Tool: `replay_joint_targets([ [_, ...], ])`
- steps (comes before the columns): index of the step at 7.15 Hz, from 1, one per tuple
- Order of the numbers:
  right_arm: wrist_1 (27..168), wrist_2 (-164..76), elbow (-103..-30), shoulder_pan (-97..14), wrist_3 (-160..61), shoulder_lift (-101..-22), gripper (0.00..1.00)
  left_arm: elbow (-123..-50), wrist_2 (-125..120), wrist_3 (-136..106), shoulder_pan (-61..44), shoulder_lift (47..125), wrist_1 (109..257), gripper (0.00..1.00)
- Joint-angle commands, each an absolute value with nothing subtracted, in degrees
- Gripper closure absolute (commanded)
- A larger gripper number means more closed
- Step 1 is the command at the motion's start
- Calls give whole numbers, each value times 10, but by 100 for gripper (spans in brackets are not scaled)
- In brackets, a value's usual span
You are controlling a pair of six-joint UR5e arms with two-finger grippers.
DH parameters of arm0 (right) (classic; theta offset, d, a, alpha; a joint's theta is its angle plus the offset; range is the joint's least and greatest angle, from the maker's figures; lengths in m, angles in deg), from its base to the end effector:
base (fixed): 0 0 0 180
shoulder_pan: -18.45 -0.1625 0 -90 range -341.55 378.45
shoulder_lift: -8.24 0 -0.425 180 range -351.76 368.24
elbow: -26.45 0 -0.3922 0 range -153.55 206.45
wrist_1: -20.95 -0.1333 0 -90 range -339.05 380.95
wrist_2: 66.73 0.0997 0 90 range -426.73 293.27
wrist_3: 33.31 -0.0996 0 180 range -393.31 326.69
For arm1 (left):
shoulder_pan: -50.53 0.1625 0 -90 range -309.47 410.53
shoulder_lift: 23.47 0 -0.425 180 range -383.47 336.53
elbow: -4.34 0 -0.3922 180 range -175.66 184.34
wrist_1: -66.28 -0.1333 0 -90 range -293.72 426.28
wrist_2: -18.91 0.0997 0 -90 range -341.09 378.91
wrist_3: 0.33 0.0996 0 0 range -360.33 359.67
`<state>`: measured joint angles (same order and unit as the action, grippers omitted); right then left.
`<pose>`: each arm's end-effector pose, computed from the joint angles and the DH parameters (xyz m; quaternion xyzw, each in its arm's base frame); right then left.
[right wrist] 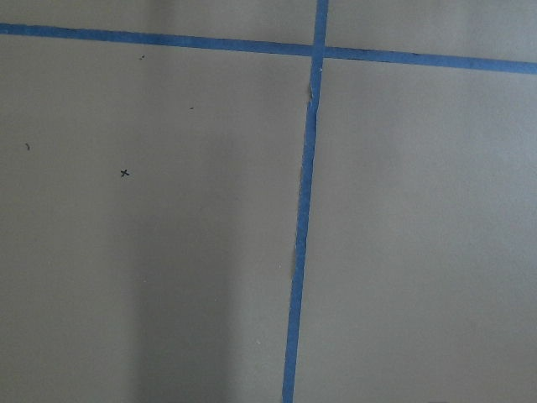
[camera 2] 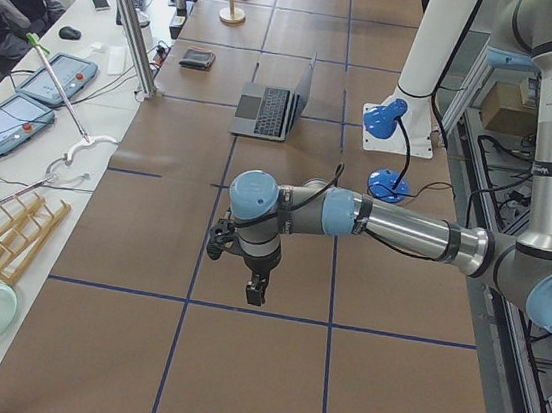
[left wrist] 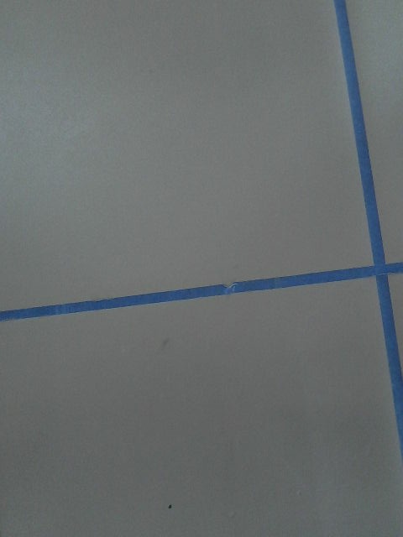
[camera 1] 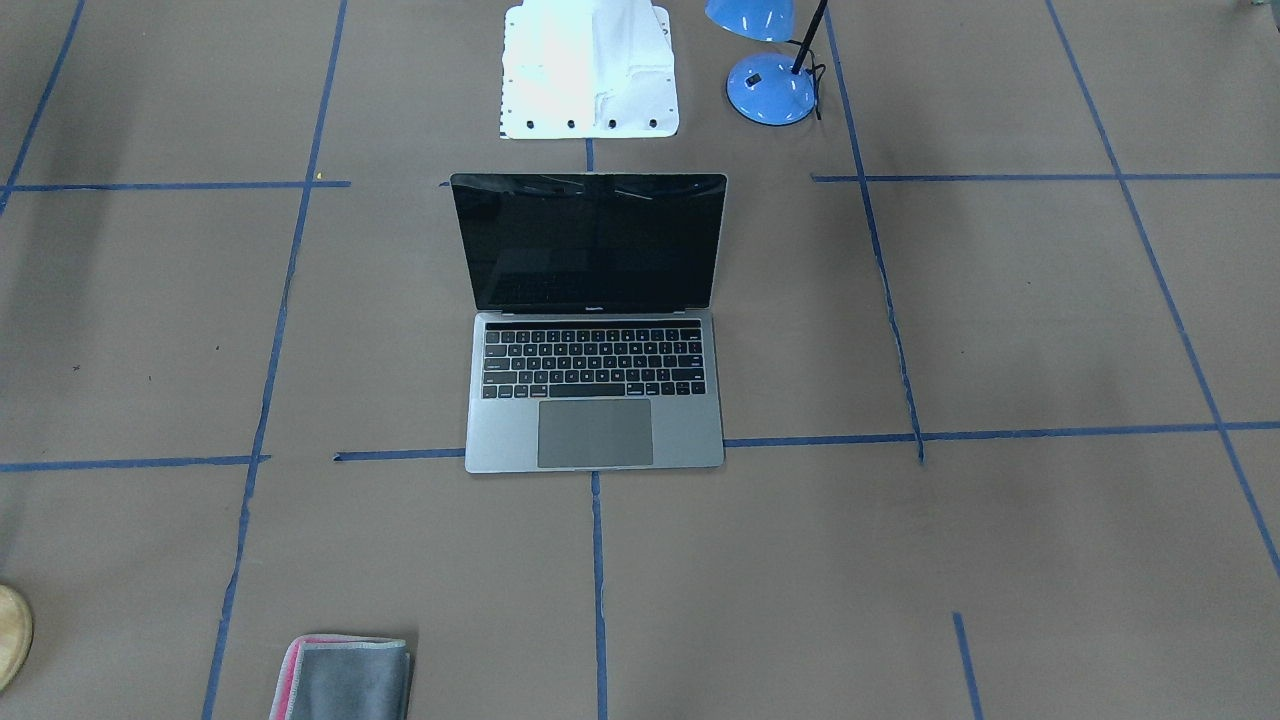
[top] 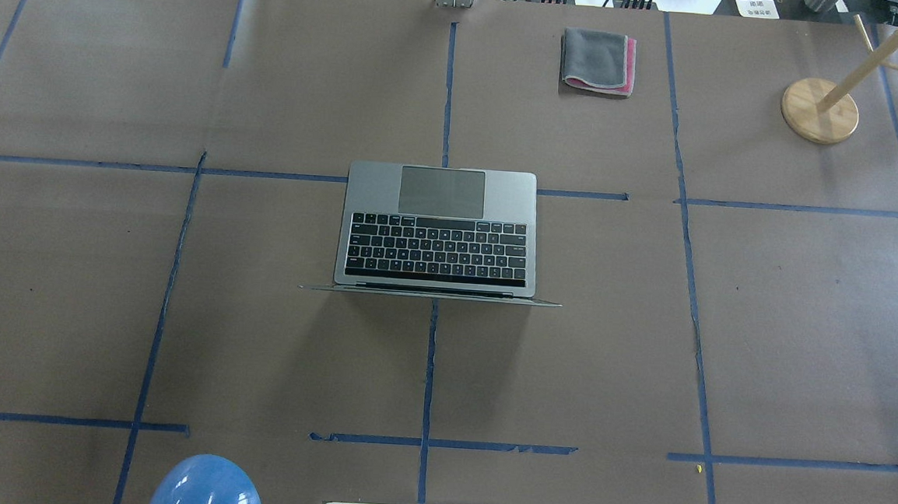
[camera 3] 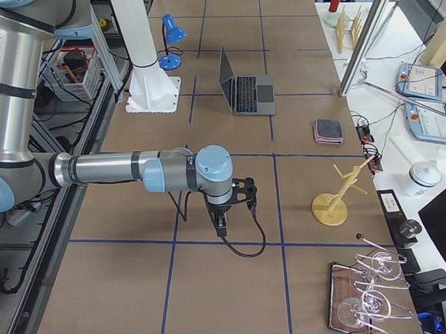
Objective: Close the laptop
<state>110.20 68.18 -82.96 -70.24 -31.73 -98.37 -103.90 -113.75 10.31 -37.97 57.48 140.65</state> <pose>0.0544 -0.3755 0.6148 0.0295 -0.3817 -0.0351 0.9231 -0.0550 -0.4128 0.6035 -0.0232 0.3662 0.0780 0.9270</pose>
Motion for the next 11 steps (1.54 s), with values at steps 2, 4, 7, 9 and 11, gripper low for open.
replay_joint_targets([
  [2,1086,682,-836,-702,-317,-984,0,-1039,-1139,106,-379,575,1406,0],
  [4,1079,686,-850,-694,-320,-984,0,-1061,-1135,102,-378,580,1407,0],
  [7,1078,753,-901,-673,-357,-983,1,-1090,-1142,100,-378,643,1441,1],
  [9,962,764,-922,-592,-529,-985,1,-1094,-1147,47,-359,637,1489,0],
  [11,771,752,-919,-495,-772,-988,1,-1096,-1166,-85,-273,616,1618,0],
])
